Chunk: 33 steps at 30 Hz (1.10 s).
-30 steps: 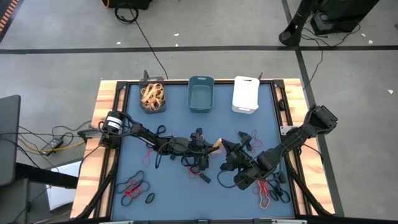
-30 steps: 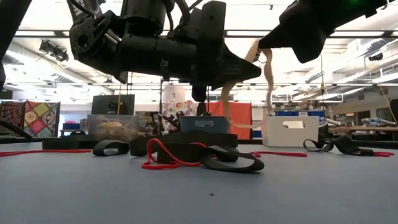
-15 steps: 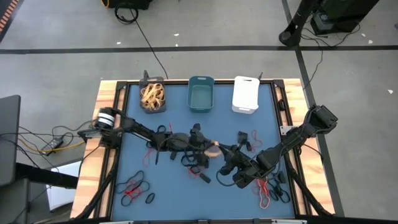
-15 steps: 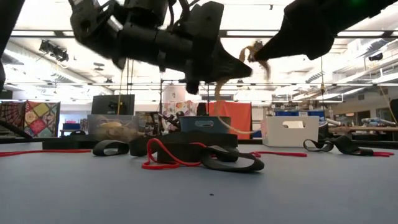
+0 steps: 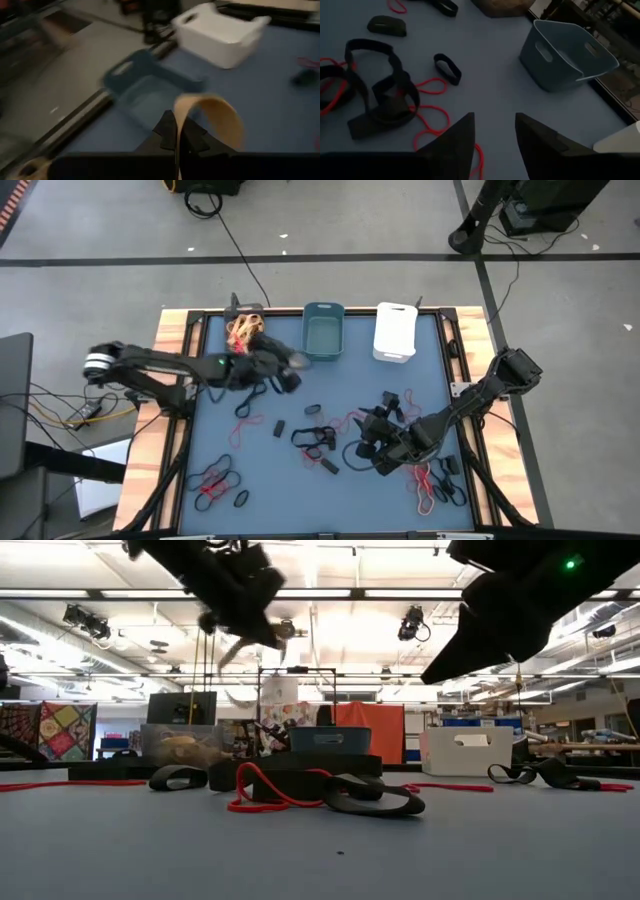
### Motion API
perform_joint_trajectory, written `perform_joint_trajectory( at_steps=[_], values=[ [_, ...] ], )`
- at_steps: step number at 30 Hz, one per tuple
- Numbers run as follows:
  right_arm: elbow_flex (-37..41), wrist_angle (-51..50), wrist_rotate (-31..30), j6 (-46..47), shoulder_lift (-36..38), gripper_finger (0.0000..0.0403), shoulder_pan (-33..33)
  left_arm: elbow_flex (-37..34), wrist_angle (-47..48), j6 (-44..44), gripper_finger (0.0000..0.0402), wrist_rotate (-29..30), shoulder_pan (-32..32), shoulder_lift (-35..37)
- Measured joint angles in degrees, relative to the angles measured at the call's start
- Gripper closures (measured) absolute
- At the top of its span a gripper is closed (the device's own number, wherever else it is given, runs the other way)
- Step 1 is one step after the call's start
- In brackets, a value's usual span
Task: Sort rubber bands into baskets
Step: Put the yellow rubber band into the black bin
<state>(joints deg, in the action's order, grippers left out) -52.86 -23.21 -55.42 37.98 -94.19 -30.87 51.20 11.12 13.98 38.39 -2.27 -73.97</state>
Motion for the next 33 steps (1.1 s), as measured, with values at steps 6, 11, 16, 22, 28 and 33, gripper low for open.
perform_joint_trajectory(
  at_steps=[6, 11, 16, 22, 28, 33],
  values=[
    [0.0, 0.6, 0.1, -0.1, 0.0, 0.0249, 0.7, 0.0, 9.8, 1.2, 0.0401, 0.3, -8.7, 5.5],
    [0.0, 0.8, 0.1, -0.1, 0.0, 0.0250, 0.7, 0.0, 13.7, 0.4, 0.0401, 0.5, -16.3, 5.4],
    [0.0, 0.7, 1.1, -0.2, 0.0, 0.0250, 0.7, 0.0, 16.7, 0.2, 0.0401, 0.5, -23.2, 5.1],
    [0.0, 0.4, 1.3, -0.2, 0.0, 0.0249, 0.7, 0.0, 21.7, 0.2, 0.0401, -4.3, -30.9, 4.8],
    [0.0, 0.5, 1.6, -0.1, 0.0, 0.0249, 0.7, 0.0, 25.2, 0.2, 0.0397, -7.6, -35.5, 2.5],
    [0.0, 0.6, 2.5, 0.0, 0.0, 0.0250, 0.9, -1.4, 23.9, 0.3, 0.0370, -8.6, -38.0, 0.5]
  ],
)
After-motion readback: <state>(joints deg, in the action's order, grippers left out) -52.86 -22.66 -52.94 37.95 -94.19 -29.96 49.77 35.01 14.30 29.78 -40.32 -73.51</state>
